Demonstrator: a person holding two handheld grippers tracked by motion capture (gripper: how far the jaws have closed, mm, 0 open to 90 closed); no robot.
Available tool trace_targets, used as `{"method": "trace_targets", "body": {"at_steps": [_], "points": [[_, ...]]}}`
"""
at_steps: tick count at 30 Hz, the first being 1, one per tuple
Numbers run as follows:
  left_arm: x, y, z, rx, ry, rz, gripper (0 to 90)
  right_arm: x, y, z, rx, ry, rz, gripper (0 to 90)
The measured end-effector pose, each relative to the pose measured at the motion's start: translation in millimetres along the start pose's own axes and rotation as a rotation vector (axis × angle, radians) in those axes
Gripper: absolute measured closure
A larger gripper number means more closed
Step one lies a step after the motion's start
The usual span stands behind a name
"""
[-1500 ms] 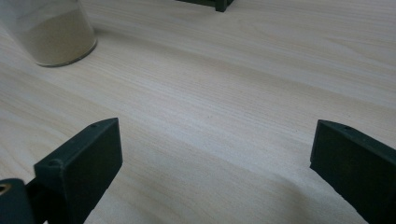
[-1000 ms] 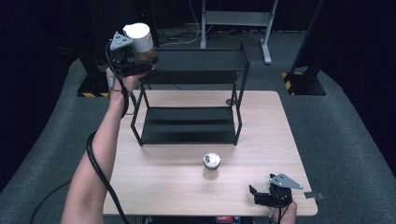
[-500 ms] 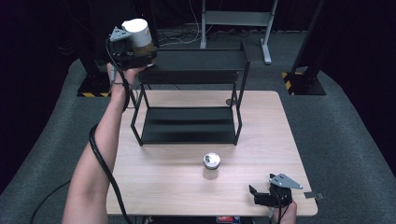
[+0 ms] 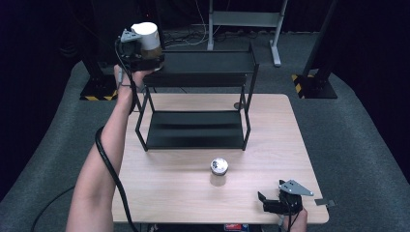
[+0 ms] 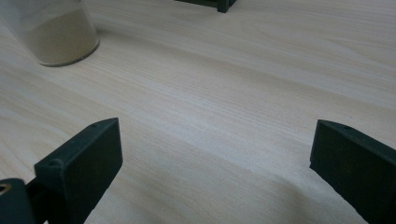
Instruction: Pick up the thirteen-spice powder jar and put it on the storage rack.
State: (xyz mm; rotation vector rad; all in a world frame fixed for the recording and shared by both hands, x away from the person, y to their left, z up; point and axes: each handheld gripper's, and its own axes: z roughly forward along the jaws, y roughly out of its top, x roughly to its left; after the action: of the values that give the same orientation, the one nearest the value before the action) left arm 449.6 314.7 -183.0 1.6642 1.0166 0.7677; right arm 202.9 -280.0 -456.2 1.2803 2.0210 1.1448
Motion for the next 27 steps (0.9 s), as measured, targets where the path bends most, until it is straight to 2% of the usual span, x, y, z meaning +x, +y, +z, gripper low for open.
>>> {"method": "trace_targets", "body": {"at_steps": [6,18,27], "points": [[2.8,-4.5,2.2,-0.016,-0.007,-0.022,29.9,0.3,0.0,0.0,0.000,-0.001,-0.001,1.6],[2.2,-5.5,1.2,-0.018,-0.005,-0.018,29.8,0.3,-0.1,-0.1,-0.001,-0.001,-0.001,1.8],[2.0,3.9,1.1,0.020,-0.004,-0.020,29.5,0.1,-0.4,-0.1,-0.002,0.000,-0.001,1.8]]}}
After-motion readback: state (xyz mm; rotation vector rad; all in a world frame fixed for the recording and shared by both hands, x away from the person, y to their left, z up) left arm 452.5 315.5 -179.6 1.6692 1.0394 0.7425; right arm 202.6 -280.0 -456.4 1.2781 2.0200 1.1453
